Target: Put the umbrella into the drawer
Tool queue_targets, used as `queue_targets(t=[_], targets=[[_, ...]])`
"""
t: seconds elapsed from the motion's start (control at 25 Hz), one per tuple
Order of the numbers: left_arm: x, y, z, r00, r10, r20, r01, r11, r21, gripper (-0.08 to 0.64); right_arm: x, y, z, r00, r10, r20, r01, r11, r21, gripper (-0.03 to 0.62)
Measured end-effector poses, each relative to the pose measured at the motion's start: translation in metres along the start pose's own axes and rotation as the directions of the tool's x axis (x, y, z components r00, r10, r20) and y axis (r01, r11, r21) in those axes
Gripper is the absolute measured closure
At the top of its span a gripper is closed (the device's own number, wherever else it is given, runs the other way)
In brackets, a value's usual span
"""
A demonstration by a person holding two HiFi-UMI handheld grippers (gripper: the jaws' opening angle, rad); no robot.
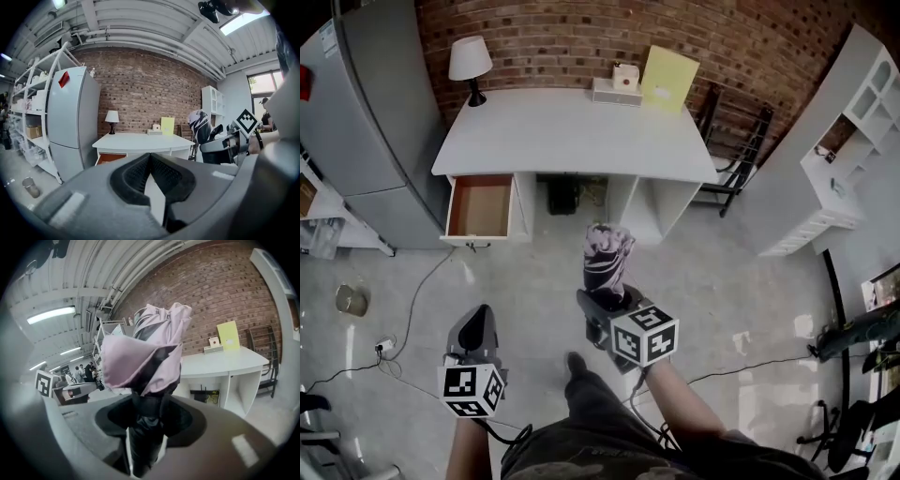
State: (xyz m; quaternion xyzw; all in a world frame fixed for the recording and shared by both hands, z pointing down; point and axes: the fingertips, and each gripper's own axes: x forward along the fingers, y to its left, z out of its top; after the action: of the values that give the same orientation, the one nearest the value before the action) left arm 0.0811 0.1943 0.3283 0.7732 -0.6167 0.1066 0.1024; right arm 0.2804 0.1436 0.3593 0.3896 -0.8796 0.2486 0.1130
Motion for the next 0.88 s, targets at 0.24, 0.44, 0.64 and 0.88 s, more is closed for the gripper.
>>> queue_targets(t=[0.24,0.44,0.64,0.88], targets=[[0.074,0.014,0.03,0.997,0.074,0.002,-0.074,0.997,-0.03,0.55,0.055,-0.06,0.051,0.999,0.046,-0.027,-0.046,0.999,-0.018,0.4],[0.103,0.033,0.033,0.992,0.128,-0.017,-0.129,0.991,-0.044,0.549,0.094,-0.079,0.064,0.995,0.082,-0.062,-0.083,0.996,-0.018,0.4],[0.12,0.066,0.034,0.984,0.177,-0.031,-0.178,0.982,-0.066,0.551,0.132,-0.081,0.075,0.99,0.113,-0.084,-0.115,0.993,-0.02,0.4],[0.15,0.112,0.034,0.979,0.199,-0.035,-0.202,0.976,-0.084,0.549,0.179,-0.077,0.077,0.986,0.121,-0.118,-0.126,0.992,-0.033,0.4]])
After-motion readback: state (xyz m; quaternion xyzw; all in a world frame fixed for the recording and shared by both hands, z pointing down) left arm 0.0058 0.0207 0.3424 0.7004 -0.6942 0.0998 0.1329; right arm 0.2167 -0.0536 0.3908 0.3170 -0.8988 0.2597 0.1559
